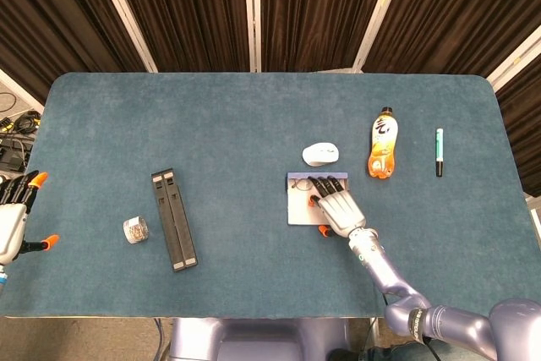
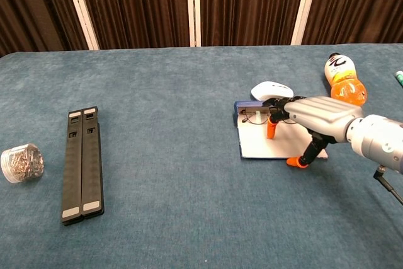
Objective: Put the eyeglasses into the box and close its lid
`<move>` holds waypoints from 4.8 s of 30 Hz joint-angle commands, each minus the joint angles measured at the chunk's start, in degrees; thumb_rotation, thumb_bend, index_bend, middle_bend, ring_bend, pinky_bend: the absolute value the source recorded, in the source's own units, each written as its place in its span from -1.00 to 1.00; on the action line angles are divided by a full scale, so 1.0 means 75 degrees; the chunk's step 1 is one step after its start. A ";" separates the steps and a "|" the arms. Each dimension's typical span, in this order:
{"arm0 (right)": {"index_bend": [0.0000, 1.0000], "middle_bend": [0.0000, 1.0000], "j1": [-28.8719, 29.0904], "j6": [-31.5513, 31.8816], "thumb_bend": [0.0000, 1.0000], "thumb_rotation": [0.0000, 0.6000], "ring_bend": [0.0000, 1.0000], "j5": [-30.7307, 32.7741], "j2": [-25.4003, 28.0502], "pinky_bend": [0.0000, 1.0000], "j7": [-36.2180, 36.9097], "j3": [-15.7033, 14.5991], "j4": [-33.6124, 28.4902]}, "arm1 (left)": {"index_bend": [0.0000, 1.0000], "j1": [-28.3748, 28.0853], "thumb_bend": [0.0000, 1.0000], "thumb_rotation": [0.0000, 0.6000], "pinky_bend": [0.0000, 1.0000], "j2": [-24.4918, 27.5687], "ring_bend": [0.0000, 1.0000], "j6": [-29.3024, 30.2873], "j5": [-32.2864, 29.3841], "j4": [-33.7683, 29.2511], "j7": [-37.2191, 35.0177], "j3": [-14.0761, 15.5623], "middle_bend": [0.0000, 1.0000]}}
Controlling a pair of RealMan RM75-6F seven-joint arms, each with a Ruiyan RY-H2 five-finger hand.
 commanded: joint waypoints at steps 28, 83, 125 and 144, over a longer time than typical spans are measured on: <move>-0.14 -1.00 0.0126 -0.0062 -0.13 1.00 -1.00 0.0226 -0.0287 -1.00 0.0157 0.0332 0.0496 | -1.00 -0.0036 -1.00 1.00 -1.00 -0.0018 -1.00 -0.0061 -0.0083 0.0012 0.0058 -0.0008 -1.00; 0.05 -0.97 0.0186 0.0000 -0.13 1.00 -1.00 -0.0185 0.0862 -1.00 -0.1111 -0.0087 -0.1500 | -1.00 -0.0024 -1.00 1.00 -1.00 0.0109 -1.00 -0.0090 0.0081 -0.0118 -0.0033 0.0077 -1.00; -0.80 -0.88 0.0993 -0.1604 -0.83 1.00 -1.00 -0.0650 0.1493 -1.00 0.0343 -0.0367 -0.1269 | -1.00 -0.0105 -1.00 1.00 -1.00 0.0064 -1.00 -0.0247 -0.0090 -0.0059 0.0045 0.0066 -1.00; -0.07 -0.40 0.0956 -0.1175 -0.57 1.00 -0.83 -0.1153 0.1045 -1.00 0.0703 -0.0539 -0.0564 | -1.00 -0.0127 -1.00 1.00 -1.00 0.0030 -1.00 -0.0272 -0.0152 -0.0038 0.0122 0.0068 -1.00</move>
